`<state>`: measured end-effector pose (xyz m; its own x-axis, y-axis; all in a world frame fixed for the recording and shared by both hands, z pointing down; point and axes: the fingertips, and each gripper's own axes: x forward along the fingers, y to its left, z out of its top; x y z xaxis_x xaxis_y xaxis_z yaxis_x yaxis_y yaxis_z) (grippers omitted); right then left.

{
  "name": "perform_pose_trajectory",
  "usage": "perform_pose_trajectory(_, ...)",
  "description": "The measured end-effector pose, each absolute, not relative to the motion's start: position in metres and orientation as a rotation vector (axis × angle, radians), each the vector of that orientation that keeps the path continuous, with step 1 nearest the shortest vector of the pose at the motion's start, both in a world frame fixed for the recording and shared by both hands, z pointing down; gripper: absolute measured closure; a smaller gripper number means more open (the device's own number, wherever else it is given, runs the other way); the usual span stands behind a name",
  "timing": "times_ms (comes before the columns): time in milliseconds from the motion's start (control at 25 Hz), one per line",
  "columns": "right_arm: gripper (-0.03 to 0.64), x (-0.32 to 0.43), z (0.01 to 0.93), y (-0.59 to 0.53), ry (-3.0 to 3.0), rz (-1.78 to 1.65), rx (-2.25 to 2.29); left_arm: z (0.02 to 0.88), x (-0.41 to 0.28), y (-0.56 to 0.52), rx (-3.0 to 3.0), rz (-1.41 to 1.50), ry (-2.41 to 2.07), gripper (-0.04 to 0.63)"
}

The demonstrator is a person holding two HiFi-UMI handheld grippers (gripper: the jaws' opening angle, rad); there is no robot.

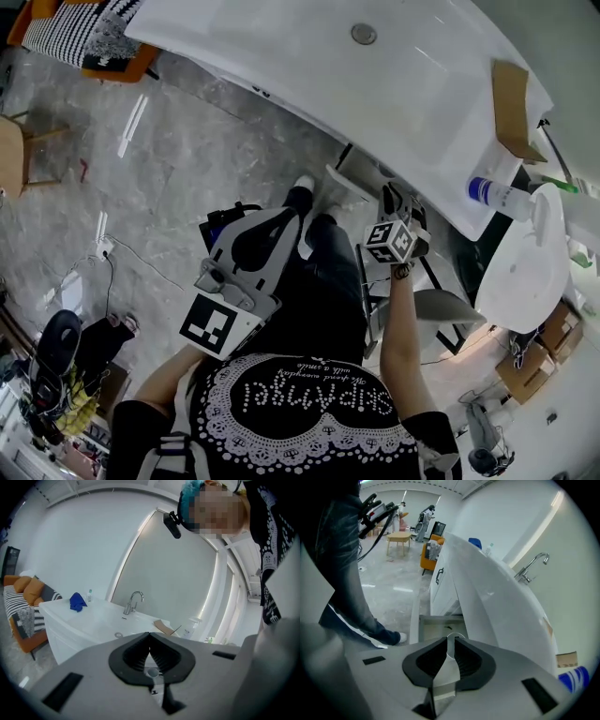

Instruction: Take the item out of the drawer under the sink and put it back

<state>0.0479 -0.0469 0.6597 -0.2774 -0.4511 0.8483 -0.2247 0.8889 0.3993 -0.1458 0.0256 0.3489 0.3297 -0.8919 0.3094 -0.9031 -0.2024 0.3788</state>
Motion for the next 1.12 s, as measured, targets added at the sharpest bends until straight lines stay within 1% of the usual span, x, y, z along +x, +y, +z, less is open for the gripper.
perform_pose_trajectory(320,0.577,0.048,0.702,-0.058,-1.793,-0.211,0.454,0.363,-0.155,0.028,2.065,0.075,-1.571,0.591)
perform_pose_trajectory(600,0.575,0.049,0.718,-0.062,-1.776,-0.156,0.453,0.367,-0.156,0.030,2.053,0.100,-1.553,0.591)
perform_pose_trajectory(1120,0.575,0.051,0.740,-0.063,-1.740,-0.176,0.398,0.374,-0.163,0.036,2.008,0.126,-1.578,0.591)
